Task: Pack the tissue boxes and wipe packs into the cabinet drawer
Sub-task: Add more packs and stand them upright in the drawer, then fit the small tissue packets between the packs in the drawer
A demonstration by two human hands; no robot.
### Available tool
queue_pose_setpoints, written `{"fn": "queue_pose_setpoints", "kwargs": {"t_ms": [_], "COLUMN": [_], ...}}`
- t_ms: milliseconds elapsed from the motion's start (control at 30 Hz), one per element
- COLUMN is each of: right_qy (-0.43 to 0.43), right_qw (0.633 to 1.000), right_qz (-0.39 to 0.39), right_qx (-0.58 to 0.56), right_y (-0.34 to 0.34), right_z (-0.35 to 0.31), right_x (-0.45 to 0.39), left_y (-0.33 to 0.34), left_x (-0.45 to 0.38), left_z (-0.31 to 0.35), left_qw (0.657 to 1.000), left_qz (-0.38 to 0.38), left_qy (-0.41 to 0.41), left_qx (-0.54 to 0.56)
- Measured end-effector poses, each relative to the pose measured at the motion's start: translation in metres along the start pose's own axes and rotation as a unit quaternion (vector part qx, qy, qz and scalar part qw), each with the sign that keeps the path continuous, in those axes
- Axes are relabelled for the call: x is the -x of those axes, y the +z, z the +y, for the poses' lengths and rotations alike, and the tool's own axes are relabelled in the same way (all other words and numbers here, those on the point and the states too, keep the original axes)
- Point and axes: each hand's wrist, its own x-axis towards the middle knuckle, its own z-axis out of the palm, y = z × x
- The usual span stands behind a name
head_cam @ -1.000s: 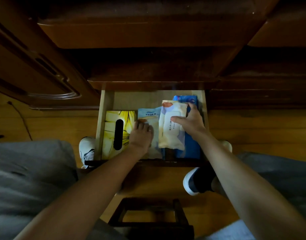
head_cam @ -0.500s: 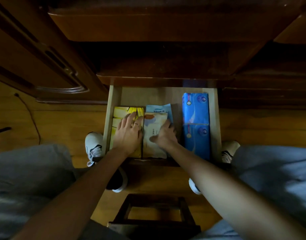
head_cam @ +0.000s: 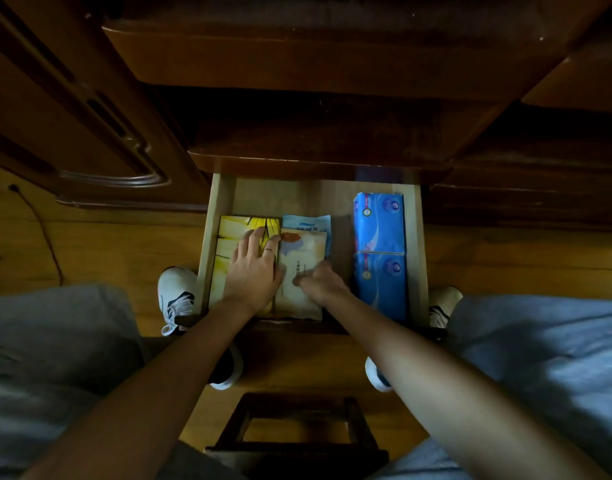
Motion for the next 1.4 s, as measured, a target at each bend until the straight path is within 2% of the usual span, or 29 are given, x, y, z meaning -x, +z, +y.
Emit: {"fn": "queue_pose_setpoints", "kwargs": {"t_ms": [167, 300, 400, 467, 500, 567, 667, 733, 767, 800, 900, 933, 967, 1100, 1167, 1233, 1333, 1400], "right_qy": [0.019, -0.061, -0.129, -0.198, -0.251, -0.373, -0.514, -0.549, -0.544, -0.524, -0.403, -0.386, -0.387, -0.433, -0.429, -0.415, -0.391, -0.368], "right_qw": [0.998, 0.997, 0.992, 0.979, 0.964, 0.911, 0.791, 0.698, 0.666, 0.656, 0.708, 0.711, 0.701, 0.614, 0.608, 0.632, 0.663, 0.713], "right_qz": [0.038, 0.029, 0.0, 0.042, 0.083, 0.174, 0.328, 0.444, 0.485, 0.505, 0.485, 0.486, 0.499, 0.58, 0.595, 0.592, 0.577, 0.53], "right_qx": [-0.05, -0.032, -0.008, 0.001, 0.002, 0.006, 0.058, 0.122, 0.158, 0.199, 0.317, 0.331, 0.331, 0.315, 0.303, 0.28, 0.275, 0.274], "right_y": [-0.018, -0.049, -0.084, -0.114, -0.132, -0.171, -0.225, -0.262, -0.28, -0.297, -0.327, -0.33, -0.332, -0.347, -0.359, -0.371, -0.402, -0.429], "right_z": [-0.001, -0.012, -0.03, -0.049, -0.06, -0.086, -0.123, -0.149, -0.161, -0.172, -0.193, -0.196, -0.199, -0.219, -0.237, -0.259, -0.294, -0.317], "right_x": [0.013, 0.034, 0.068, 0.098, 0.116, 0.163, 0.242, 0.28, 0.293, 0.301, 0.302, 0.297, 0.293, 0.284, 0.279, 0.27, 0.247, 0.23], "left_y": [-0.016, -0.054, -0.111, -0.162, -0.189, -0.246, -0.327, -0.373, -0.393, -0.41, -0.444, -0.451, -0.456, -0.47, -0.478, -0.483, -0.482, -0.48], "left_x": [-0.001, 0.002, 0.0, -0.001, -0.001, -0.001, 0.0, -0.003, -0.007, -0.012, -0.039, -0.05, -0.061, -0.114, -0.144, -0.176, -0.221, -0.248], "left_z": [0.001, 0.009, 0.022, 0.035, 0.043, 0.059, 0.084, 0.099, 0.104, 0.109, 0.115, 0.116, 0.117, 0.126, 0.132, 0.139, 0.157, 0.174], "left_qw": [1.0, 0.999, 0.999, 0.99, 0.981, 0.949, 0.895, 0.87, 0.866, 0.871, 0.911, 0.922, 0.927, 0.938, 0.95, 0.96, 0.962, 0.956], "left_qz": [-0.024, -0.03, 0.03, 0.121, 0.174, 0.283, 0.404, 0.45, 0.457, 0.45, 0.378, 0.357, 0.345, 0.323, 0.292, 0.262, 0.242, 0.236], "left_qy": [-0.011, -0.023, 0.011, 0.059, 0.084, 0.136, 0.187, 0.2, 0.202, 0.199, 0.163, 0.151, 0.144, 0.125, 0.106, 0.098, 0.128, 0.171], "left_qx": [-0.011, 0.014, 0.033, 0.031, 0.029, 0.024, 0.019, 0.006, 0.0, -0.004, -0.012, -0.012, -0.011, 0.002, 0.019, 0.025, 0.021, 0.025]}}
